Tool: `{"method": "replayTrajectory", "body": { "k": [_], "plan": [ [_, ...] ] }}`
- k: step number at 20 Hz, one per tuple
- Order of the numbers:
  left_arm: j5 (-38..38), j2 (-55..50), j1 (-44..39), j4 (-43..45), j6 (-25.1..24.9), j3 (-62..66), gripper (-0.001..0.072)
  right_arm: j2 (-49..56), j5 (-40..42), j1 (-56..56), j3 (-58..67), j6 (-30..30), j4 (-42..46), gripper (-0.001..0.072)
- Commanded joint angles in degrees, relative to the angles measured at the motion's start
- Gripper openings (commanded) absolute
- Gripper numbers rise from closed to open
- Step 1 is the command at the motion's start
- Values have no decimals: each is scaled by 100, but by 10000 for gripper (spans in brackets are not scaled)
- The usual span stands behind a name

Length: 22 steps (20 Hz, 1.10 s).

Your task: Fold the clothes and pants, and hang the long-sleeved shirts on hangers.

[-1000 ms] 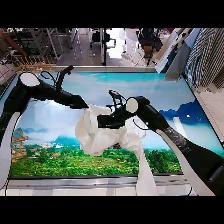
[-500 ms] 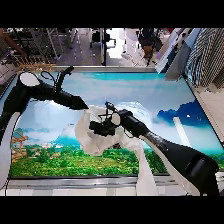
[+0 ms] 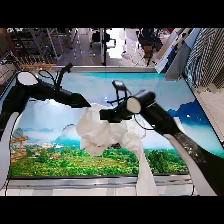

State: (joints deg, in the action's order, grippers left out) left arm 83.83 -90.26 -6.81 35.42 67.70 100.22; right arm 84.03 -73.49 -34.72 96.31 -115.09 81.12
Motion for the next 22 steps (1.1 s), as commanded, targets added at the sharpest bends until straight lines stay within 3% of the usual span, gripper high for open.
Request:
{"method": "replayTrajectory", "body": {
  "k": [1,5,11,12,13,14,16,20,22],
  "plan": [
    [-31,142,-13,-1499,-203,0,14,-597,-1226,44,848,608,437,19],
    [-243,205,-57,-1349,-160,-66,13,-625,-1814,44,918,828,470,19],
    [-1014,269,-74,-1290,-105,-986,34,-601,-1410,44,505,831,603,20],
    [-1025,267,-70,-1270,-105,-994,215,-555,-1217,44,505,831,614,20],
    [-1032,291,-11,-1174,-131,-986,342,-518,-1025,44,505,828,612,20],
    [-1032,341,87,-944,-264,-984,345,-474,-859,39,505,828,612,20],
    [-1021,562,424,216,-94,-981,345,-387,-752,39,505,828,610,20],
    [-586,1462,1488,4334,1576,-984,346,-197,-750,39,505,944,610,20],
    [79,1849,2218,5991,1759,-994,374,-114,-726,39,505,1126,605,20]
  ]
}}
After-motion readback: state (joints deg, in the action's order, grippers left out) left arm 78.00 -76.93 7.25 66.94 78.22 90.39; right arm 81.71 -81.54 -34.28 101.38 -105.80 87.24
